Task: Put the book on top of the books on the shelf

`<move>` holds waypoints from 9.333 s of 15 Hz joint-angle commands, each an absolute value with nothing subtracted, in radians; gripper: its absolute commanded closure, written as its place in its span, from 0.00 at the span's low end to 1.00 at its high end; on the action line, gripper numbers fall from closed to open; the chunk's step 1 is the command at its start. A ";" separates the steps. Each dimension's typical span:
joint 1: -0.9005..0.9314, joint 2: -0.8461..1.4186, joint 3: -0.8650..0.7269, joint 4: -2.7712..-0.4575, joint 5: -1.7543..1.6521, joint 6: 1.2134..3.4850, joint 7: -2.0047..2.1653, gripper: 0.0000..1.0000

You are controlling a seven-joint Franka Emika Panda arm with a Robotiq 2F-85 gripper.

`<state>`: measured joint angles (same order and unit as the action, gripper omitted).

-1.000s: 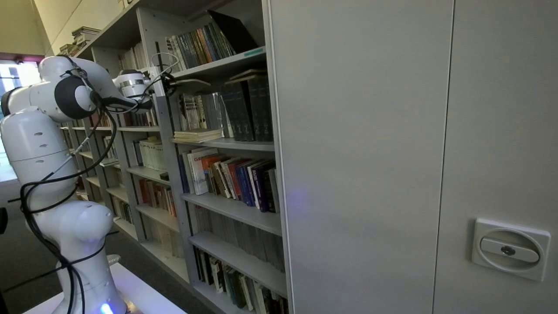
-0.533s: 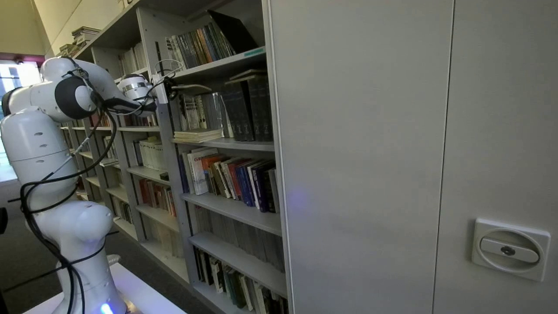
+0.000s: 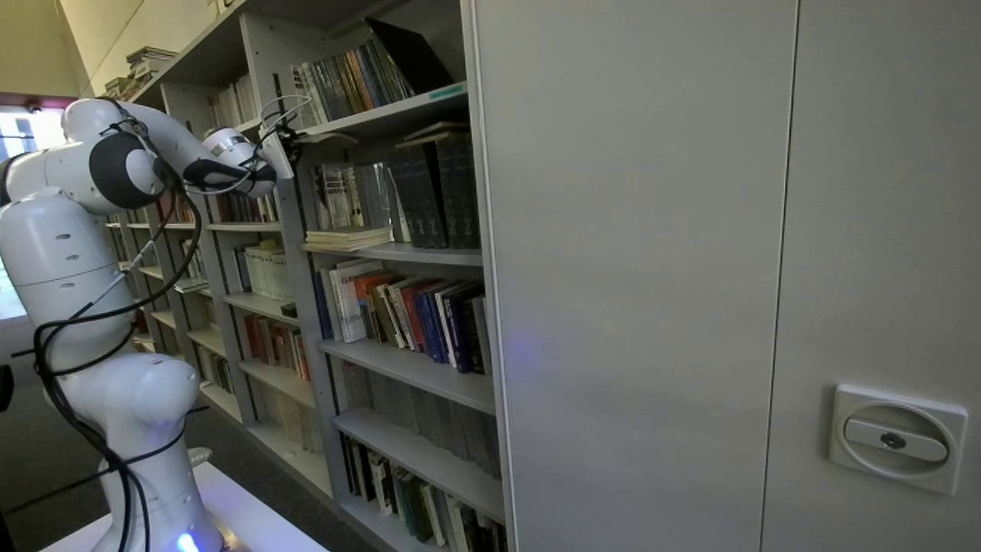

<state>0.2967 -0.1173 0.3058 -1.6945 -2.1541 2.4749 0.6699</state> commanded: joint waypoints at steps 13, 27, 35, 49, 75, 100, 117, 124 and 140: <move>0.308 -0.072 0.297 -1.854 -2.400 2.242 0.889 0.97; 0.306 -0.059 0.299 -1.848 -2.403 2.241 0.856 0.89; 0.295 -0.037 0.288 -1.788 -2.447 2.278 0.842 0.97; 0.253 0.110 0.245 -1.534 -2.501 2.430 0.746 0.97; 0.240 0.275 0.235 -1.296 -2.120 2.589 0.364 0.97; 0.237 0.363 0.237 -1.148 -1.656 2.605 -0.099 0.97; 0.242 0.313 0.242 -1.205 -1.659 2.599 -0.068 0.53; 0.246 0.229 0.243 -1.334 -1.667 2.596 -0.036 0.99; 0.252 0.129 0.254 -1.452 -1.672 2.584 -0.028 0.53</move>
<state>0.2534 0.1860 0.2559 -1.3908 -1.6660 2.5996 -0.0488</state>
